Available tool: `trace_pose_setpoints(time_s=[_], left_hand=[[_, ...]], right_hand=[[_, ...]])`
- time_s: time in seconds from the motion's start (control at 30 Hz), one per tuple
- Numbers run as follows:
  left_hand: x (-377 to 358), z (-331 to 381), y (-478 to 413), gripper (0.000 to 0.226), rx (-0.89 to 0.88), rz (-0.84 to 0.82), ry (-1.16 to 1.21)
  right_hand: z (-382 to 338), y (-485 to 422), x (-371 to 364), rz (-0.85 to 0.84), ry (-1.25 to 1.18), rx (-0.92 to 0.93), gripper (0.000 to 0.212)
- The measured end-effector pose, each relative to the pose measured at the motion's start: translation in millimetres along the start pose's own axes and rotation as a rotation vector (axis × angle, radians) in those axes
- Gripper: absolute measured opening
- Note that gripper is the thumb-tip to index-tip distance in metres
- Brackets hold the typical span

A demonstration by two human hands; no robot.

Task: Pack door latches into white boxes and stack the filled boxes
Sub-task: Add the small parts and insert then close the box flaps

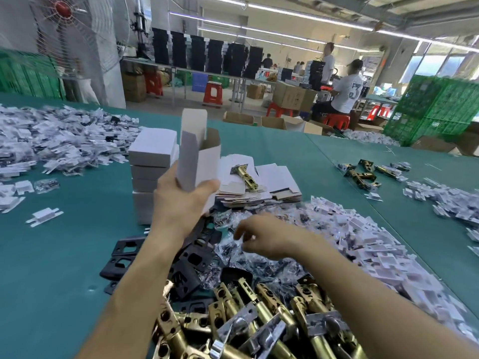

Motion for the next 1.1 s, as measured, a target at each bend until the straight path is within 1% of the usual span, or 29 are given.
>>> trace_pose_setpoints(time_s=[0.03, 0.1, 0.17, 0.23, 0.3, 0.4, 0.53, 0.63, 0.73, 0.8, 0.87, 0.97, 1.03, 1.1], left_hand=[[3, 1, -2, 0.027, -0.001, 0.025, -0.003], [8, 2, -4, 0.021, -0.011, 0.049, -0.022], [10, 3, -4, 0.023, -0.013, 0.060, -0.054], [11, 4, -4, 0.029, -0.009, 0.067, -0.081], [11, 4, -5, 0.029, -0.005, 0.070, -0.088], [8, 4, -3, 0.030, 0.002, 0.058, -0.101], [4, 3, -1, 0.029, 0.011, 0.025, -0.092], [1, 4, 1, 0.029, 0.016, 0.002, -0.068], [0, 6, 4, 0.032, 0.010, -0.010, -0.071], [-1, 6, 4, 0.035, 0.007, -0.016, -0.071], [-1, 6, 5, 0.035, 0.007, -0.018, -0.061], [-2, 7, 6, 0.032, 0.000, -0.040, -0.044], [-3, 6, 6, 0.030, -0.010, -0.055, -0.026], [-4, 6, 5, 0.026, -0.027, -0.073, 0.001]], right_hand=[[-9, -8, -5, -0.007, 0.045, 0.041, 0.030], [-27, -23, -10, 0.065, 0.148, 0.119, 0.034], [-42, -32, -12, 0.113, 0.203, 0.189, 0.036], [-52, -37, -18, 0.081, 0.094, 0.223, 0.032], [-56, -39, -27, 0.038, -0.023, 0.186, 0.038], [-53, -40, -40, 0.033, -0.040, 0.126, 0.049], [-49, -41, -44, 0.104, -0.085, 0.052, 0.049], [-48, -41, -47, 0.064, -0.062, -0.001, 0.050], [-48, -40, -48, 0.032, -0.077, -0.013, 0.047], [-49, -38, -49, 0.046, -0.118, -0.013, 0.043], [-51, -37, -49, 0.079, -0.193, -0.017, 0.036], [-57, -32, -40, 0.146, -0.268, 0.038, 0.019], [-52, -25, -26, 0.173, -0.297, 0.044, 0.015], [-36, -14, -7, 0.228, -0.391, -0.017, 0.015]])
Point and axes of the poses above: each hand's wrist, its own y-axis away from the middle knuckle, its own x-axis out of the back of the hand, z = x × y, the point moved 3 cm from there along -y, towards the middle knuckle, and after that the axes turned 2 degrees about z, right-handed, at the moved point
